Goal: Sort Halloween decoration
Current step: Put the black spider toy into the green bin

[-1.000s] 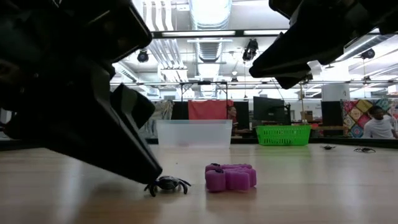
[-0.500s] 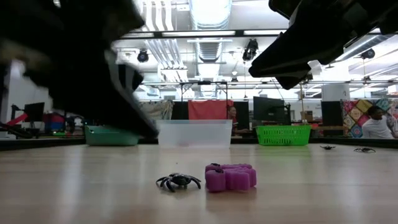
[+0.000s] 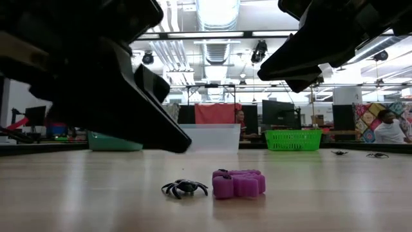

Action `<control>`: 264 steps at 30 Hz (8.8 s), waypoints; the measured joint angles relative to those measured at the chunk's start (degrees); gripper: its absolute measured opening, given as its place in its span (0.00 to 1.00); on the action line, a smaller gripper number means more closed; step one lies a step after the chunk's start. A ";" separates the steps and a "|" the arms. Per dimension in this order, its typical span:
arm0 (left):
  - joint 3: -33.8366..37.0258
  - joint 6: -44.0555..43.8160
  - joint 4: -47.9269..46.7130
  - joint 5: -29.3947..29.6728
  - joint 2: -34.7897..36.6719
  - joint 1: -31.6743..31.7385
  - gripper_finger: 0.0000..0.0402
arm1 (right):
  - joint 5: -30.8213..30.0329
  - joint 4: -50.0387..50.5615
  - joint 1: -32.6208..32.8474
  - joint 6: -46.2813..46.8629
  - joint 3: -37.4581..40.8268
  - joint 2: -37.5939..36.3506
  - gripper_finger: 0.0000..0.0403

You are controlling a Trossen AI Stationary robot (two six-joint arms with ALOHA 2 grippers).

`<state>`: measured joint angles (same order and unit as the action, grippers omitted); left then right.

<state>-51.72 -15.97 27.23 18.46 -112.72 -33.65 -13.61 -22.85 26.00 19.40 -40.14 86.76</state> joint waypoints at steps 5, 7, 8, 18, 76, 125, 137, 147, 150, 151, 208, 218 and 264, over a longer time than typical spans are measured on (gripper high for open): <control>0.00 -1.21 0.77 0.00 -1.10 0.08 0.00 | -0.01 -0.01 -0.02 -0.50 0.00 0.00 0.13; 0.00 -1.68 1.20 0.00 -1.97 0.19 0.00 | -0.02 -0.03 -0.02 -0.75 0.00 0.00 0.13; 0.00 -1.94 2.15 -0.03 -2.50 0.25 0.00 | -0.04 -0.01 -0.04 -0.75 0.00 0.00 0.13; -0.12 -5.96 0.06 2.38 -3.40 0.44 0.00 | -1.55 -0.01 -0.15 -1.43 0.00 0.00 0.13; 9.80 -4.10 -2.95 10.56 4.08 1.90 0.00 | -8.84 13.14 -1.14 -5.88 -24.20 23.76 0.13; 11.25 -5.51 -2.89 9.46 5.19 2.43 0.00 | -5.90 31.08 -1.89 8.88 -31.60 24.85 0.47; 11.26 -5.14 -0.48 9.46 5.38 2.43 0.00 | -6.12 19.32 -1.55 1.32 -29.32 29.22 0.46; 11.15 -5.55 2.13 9.68 2.78 2.45 0.00 | -5.89 17.32 -2.25 1.67 -29.53 31.50 0.46; 11.26 -5.38 1.16 9.49 4.20 2.47 0.00 | -5.86 16.84 -2.41 0.26 -29.51 31.48 0.44; 11.26 -5.15 1.10 9.46 4.97 2.47 0.00 | -5.80 16.67 -2.50 -0.04 -29.54 31.42 0.43; 10.39 -7.78 -5.85 15.37 7.74 0.42 0.00 | 3.01 19.82 -5.99 16.17 -29.49 24.87 0.02; 10.56 -11.36 -19.45 15.14 16.19 -0.57 0.00 | -0.25 18.01 -7.76 14.33 -29.82 25.44 0.03; 9.11 -26.72 -12.75 21.59 4.39 -0.37 0.25 | -8.43 23.75 -7.14 0.85 -24.17 17.35 0.06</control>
<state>-42.61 -42.69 14.48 40.05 -108.33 -34.02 -22.04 0.91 18.86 20.25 -64.31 104.12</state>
